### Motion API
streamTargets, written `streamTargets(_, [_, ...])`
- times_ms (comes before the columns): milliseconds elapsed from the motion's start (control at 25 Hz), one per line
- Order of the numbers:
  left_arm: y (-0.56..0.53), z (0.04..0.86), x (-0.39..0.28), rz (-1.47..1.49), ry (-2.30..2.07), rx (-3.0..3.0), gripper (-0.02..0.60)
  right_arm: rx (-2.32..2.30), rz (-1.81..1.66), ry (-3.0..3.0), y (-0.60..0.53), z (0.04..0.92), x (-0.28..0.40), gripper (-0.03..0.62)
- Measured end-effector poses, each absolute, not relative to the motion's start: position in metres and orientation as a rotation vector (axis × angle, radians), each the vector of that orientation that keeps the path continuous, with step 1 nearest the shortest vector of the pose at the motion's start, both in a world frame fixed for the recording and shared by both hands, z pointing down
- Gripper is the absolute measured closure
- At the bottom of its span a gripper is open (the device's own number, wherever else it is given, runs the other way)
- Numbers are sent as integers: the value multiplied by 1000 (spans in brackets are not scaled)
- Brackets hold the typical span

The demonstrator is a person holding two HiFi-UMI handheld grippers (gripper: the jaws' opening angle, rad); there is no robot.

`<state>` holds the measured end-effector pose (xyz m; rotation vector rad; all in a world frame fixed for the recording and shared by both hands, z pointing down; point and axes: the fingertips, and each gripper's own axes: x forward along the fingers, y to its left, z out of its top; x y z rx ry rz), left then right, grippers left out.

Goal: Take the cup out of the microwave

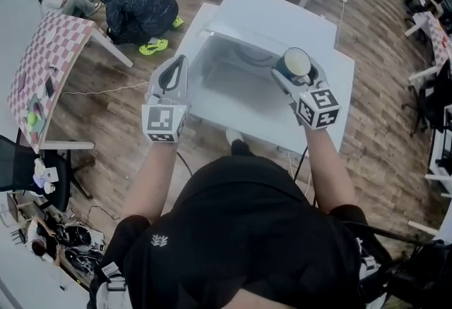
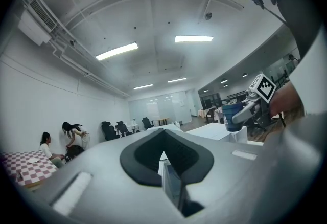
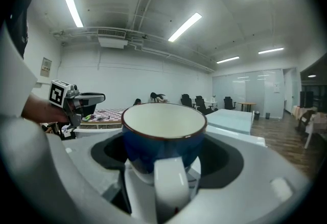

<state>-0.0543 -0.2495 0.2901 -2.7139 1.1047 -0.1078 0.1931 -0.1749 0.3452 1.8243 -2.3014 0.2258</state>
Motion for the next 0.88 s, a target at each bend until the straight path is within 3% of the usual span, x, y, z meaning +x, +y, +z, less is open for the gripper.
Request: streamTargets(880, [-253,282,-27,-77,1057,-2729,578,1868,193,-2264,-170,343,216,195])
